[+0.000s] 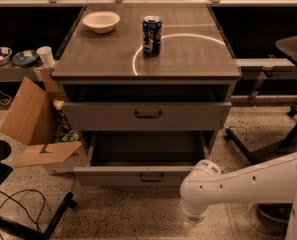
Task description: Open middle drawer
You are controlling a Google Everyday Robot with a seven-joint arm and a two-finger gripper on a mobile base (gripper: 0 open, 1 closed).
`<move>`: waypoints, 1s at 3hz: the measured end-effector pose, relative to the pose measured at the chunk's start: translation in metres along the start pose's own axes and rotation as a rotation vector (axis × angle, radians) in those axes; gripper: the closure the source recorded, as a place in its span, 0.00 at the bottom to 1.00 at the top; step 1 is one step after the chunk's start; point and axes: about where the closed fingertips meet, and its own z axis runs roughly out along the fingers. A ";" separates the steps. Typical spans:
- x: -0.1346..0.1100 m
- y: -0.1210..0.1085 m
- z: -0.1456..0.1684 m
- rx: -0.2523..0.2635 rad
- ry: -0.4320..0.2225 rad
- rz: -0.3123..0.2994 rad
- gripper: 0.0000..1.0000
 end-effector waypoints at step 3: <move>-0.021 -0.088 -0.061 0.235 0.013 -0.090 0.00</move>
Offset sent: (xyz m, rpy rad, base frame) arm 0.1072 0.0052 0.0955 -0.1098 -0.3366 0.1321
